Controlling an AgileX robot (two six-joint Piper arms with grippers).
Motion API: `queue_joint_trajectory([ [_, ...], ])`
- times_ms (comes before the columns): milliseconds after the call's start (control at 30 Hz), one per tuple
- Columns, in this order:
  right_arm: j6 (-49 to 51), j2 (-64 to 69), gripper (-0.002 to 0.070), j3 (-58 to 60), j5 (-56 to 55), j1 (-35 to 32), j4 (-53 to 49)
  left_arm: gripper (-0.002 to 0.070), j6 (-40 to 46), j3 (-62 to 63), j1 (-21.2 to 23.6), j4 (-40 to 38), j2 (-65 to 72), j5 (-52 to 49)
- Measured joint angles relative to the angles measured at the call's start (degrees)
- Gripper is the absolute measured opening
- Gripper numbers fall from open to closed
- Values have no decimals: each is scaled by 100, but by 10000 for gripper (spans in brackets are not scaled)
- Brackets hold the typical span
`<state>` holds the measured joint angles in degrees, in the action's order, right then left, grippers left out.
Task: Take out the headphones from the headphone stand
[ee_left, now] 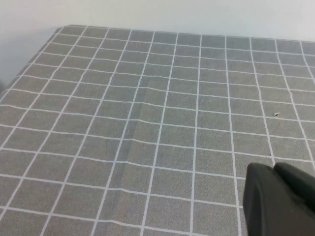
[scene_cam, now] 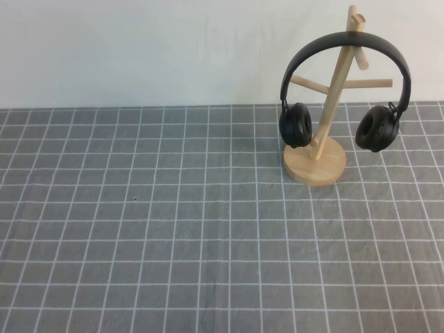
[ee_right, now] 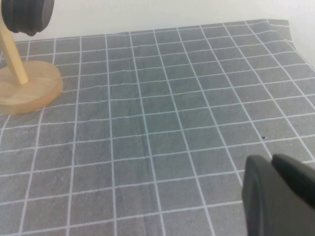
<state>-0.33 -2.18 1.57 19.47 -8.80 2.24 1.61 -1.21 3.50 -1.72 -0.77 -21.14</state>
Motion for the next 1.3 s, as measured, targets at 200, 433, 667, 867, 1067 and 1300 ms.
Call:
queue_joint_trajectory([
  [200, 0, 0, -6, 0, 0, 0, 0, -4, 0, 0, 0, 0, 0, 0],
  [433, 0, 0, -6, 0, 0, 0, 0, -4, 0, 0, 0, 0, 0, 0],
  [667, 33, 0, -6, 0, 0, 0, 0, -4, 0, 0, 0, 0, 0, 0],
  [867, 0, 0, -6, 0, 0, 0, 0, -4, 0, 0, 0, 0, 0, 0],
  [1067, -29, 0, -6, 0, -52, 0, -18, -4, 0, 0, 0, 0, 0, 0],
  [1300, 87, 0, -6, 0, -503, 0, 1135, -4, 0, 0, 0, 0, 0, 0],
])
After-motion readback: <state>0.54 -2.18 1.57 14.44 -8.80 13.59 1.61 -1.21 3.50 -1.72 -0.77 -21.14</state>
